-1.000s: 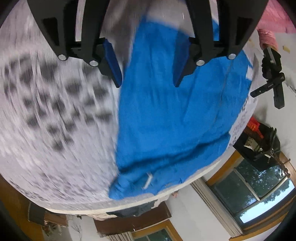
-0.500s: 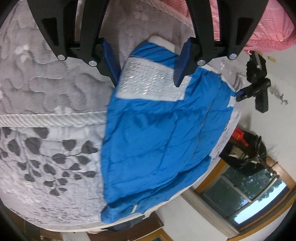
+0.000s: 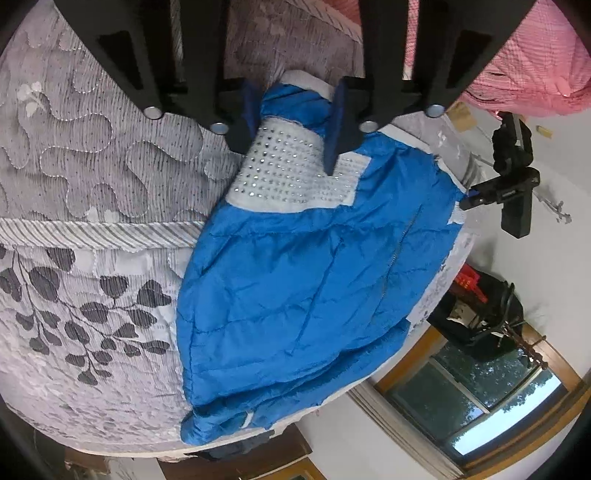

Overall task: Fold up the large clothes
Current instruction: 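Grasp the hem band with both grippers and lift it toward the collar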

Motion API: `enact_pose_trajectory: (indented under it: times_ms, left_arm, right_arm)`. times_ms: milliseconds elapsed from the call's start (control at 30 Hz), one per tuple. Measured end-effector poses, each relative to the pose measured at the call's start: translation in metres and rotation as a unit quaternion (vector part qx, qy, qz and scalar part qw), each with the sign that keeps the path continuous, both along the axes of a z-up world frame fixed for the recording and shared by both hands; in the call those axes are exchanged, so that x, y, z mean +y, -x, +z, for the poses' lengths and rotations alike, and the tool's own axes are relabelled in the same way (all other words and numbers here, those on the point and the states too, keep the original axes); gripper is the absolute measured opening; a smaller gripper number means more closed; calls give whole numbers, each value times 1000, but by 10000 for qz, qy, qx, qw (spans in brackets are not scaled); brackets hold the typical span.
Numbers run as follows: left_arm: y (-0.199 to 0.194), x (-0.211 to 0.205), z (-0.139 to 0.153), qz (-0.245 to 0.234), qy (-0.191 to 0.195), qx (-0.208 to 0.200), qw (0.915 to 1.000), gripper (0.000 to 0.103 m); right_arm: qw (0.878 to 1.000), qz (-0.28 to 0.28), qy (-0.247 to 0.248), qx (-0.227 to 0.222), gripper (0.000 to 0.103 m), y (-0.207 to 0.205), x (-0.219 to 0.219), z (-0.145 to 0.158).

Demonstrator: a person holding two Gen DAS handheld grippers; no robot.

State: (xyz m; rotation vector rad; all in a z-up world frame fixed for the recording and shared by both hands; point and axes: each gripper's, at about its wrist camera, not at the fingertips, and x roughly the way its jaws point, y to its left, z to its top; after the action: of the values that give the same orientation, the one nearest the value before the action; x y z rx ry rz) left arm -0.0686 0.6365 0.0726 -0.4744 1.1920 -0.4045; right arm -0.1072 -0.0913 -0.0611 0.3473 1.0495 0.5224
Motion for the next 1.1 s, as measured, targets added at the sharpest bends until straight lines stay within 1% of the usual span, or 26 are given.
enact_pose_trajectory:
  times_ms: [67,100,200,267,400,533,667,800,933,1067,1100]
  left_arm:
    - [0,2,2,48,60,-34,10000,27]
    - [0,4,4,76,89,-79,9999,20]
    - [1,6,13,82,219,-256,9994,14]
    - [1,5,24,72,391,-451,9982,13]
    - [-4,5,47,57,705,-856,9938,12]
    - [-17,4,62,67,909,-1111,9896,11]
    - [-35,2,76,81,1065,-1313,9856,11]
    - [-59,5,86,112,1162,-1421,9829,11]
    - [-93,4,94,150,1214,-1478,9814,11]
    - [-129,5,96,202,1320,-1418,9809,11]
    - [-142,4,95,216,1341,-1390,9809,12]
  right_arm:
    - [10000,-19,-29,-75,19,1,-2,5]
    - [9999,-29,-84,-109,17,1,-5,8]
    - [9995,-17,-242,-214,15,1,-8,16]
    - [9989,4,-339,-317,14,1,-9,24]
    - [9960,28,-689,-560,13,-2,-14,44]
    - [9927,74,-856,-849,13,-13,-17,71]
    - [9905,69,-971,-974,13,-30,-19,89]
    - [9894,28,-1091,-959,13,-59,-22,103]
    - [9896,47,-1115,-910,13,-91,-20,116]
    - [9897,14,-1218,-753,13,-127,-23,122]
    - [9898,0,-1237,-710,13,-136,-24,122]
